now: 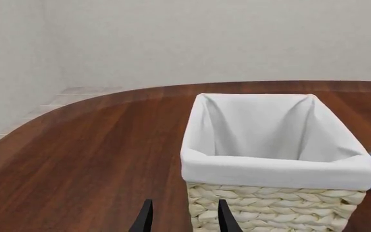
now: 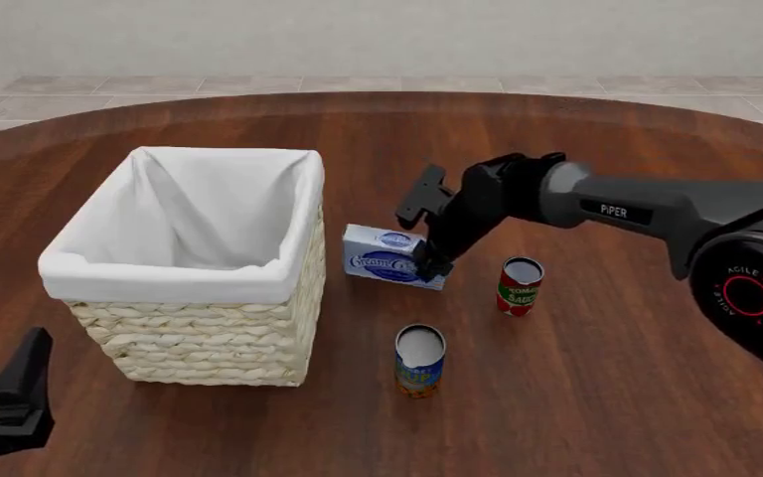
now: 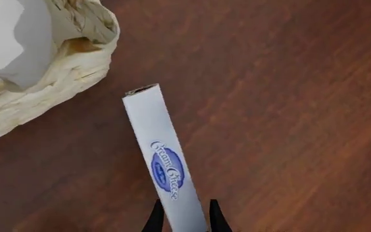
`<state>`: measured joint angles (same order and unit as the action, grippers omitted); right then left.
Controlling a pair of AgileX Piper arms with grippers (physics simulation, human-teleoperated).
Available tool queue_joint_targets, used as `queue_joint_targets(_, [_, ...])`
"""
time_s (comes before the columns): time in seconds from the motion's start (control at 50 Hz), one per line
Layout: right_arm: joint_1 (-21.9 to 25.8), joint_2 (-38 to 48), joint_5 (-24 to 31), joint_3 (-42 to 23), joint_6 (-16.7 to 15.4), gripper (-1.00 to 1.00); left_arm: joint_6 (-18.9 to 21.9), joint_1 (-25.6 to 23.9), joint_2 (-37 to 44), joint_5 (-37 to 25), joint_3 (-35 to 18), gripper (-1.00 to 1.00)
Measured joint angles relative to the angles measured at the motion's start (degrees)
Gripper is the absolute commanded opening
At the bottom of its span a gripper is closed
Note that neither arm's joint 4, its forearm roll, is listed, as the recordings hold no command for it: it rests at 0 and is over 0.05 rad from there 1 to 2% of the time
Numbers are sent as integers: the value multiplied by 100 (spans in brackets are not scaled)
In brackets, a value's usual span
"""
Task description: Pick up the cream cheese box, and put it in the basket.
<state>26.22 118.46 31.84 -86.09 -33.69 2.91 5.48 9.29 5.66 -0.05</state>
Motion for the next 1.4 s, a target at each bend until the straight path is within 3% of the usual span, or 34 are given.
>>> queue_joint_targets(0.6, [-32, -89, 80, -81, -194, -100, -3, 6, -14, 13, 3, 100])
queue_joint_targets(1.4, [0, -825, 255, -211, -457, -100, -51, 12, -218, -103, 4, 100])
